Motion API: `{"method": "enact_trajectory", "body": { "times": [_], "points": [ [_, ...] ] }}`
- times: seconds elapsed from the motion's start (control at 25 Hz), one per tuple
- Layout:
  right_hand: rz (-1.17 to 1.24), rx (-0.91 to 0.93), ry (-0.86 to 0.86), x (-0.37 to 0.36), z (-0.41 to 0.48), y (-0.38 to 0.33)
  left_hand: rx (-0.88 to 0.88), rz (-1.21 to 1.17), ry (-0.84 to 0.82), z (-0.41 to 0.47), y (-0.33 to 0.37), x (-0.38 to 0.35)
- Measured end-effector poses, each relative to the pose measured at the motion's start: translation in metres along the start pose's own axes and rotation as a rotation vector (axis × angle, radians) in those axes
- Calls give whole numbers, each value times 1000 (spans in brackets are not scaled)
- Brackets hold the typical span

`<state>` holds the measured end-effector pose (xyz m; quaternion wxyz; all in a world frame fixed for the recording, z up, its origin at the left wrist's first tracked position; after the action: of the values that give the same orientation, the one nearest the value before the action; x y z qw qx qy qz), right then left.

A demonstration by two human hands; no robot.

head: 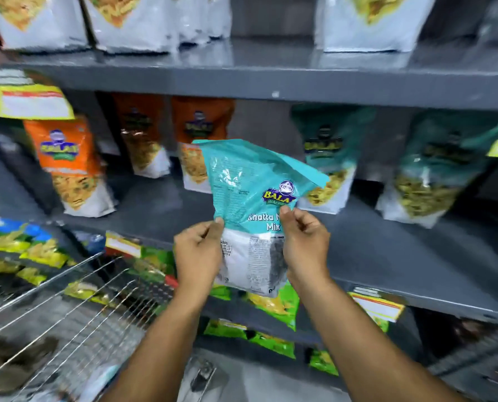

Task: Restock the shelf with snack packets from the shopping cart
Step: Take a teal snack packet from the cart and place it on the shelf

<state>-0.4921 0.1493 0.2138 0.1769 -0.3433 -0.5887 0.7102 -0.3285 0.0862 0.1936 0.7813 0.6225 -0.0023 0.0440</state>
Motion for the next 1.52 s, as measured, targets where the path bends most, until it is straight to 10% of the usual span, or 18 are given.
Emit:
{"method": "enact_trajectory", "body": {
  "times": [0.64, 1.52],
  "points": [
    [-49, 239, 614, 292, 99, -63, 325, -194, -442, -130, 32, -332],
    [-541, 320, 612, 285, 45, -24, 580, -202, -658, -113, 53, -358]
  ]
}}
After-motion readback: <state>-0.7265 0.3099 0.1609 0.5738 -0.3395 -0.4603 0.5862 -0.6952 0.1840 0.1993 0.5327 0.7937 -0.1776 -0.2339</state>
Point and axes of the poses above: each hand's wrist, its own z-axis towards the middle knuckle, its own x-axis out of the back of the hand, y = z × x, the point moved 3 cm from there along z, towards the middle knuckle, and after that the axes turned 1 degree about -z, right-handed, at the moved point
